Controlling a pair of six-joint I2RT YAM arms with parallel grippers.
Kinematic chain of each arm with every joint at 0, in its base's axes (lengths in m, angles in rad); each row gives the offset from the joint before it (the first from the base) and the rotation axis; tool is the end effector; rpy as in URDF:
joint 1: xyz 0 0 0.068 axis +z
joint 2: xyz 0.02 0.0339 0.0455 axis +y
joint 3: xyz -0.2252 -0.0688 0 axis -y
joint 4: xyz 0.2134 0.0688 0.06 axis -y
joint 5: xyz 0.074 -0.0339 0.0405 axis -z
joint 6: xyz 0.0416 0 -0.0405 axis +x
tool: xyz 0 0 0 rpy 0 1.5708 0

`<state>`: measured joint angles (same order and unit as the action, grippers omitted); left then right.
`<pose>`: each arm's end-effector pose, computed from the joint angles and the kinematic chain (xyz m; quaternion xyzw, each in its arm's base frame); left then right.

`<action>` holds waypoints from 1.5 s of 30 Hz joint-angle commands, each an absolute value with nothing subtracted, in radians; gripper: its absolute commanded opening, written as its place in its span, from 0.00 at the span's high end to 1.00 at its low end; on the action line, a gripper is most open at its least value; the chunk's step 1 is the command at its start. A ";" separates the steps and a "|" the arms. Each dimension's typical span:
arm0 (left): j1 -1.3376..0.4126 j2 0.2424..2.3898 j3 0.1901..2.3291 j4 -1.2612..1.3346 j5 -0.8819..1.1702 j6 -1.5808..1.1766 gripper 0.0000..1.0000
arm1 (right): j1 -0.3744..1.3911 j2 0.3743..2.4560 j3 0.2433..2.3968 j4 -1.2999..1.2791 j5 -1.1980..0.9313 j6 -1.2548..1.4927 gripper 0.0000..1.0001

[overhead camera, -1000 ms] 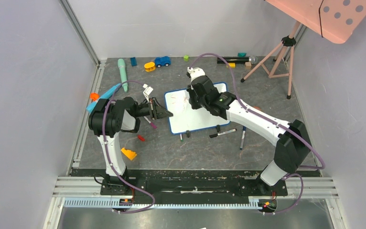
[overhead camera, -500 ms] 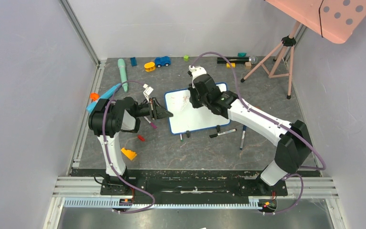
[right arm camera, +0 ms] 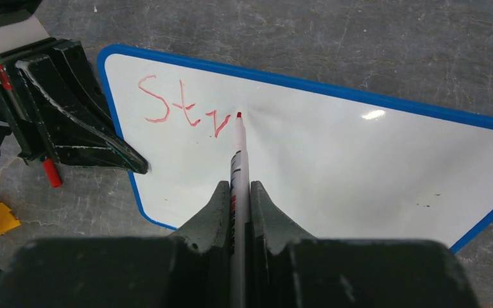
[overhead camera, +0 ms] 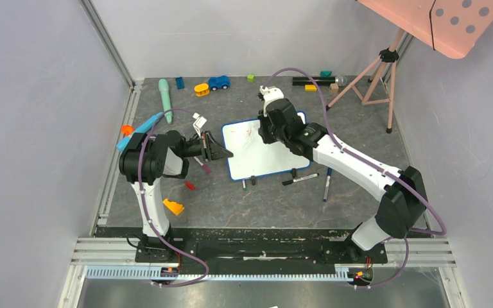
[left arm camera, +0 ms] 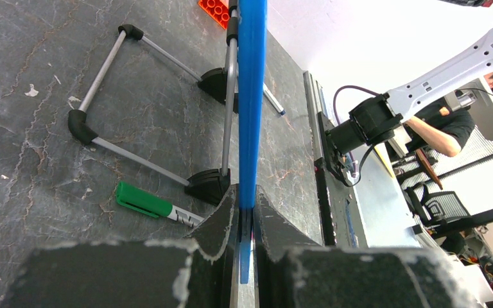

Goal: Write a sentence on the whiteboard

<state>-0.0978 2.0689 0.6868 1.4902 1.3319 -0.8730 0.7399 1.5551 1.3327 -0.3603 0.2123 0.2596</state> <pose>0.3045 -0.0705 0.1220 0.2272 0.6600 -0.6380 0.3251 0.2523 0.2184 0.2870 -0.1594 0.8623 0.1441 0.4586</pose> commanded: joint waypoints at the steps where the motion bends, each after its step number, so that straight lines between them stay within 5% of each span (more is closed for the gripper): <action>1: -0.100 2.080 0.683 1.557 1.373 -0.852 0.98 | 0.735 1.531 1.319 -0.340 0.224 0.248 1.00; 45: -0.101 2.075 0.681 1.557 1.375 -0.851 0.98 | 0.733 1.587 1.295 -0.336 0.177 0.241 1.00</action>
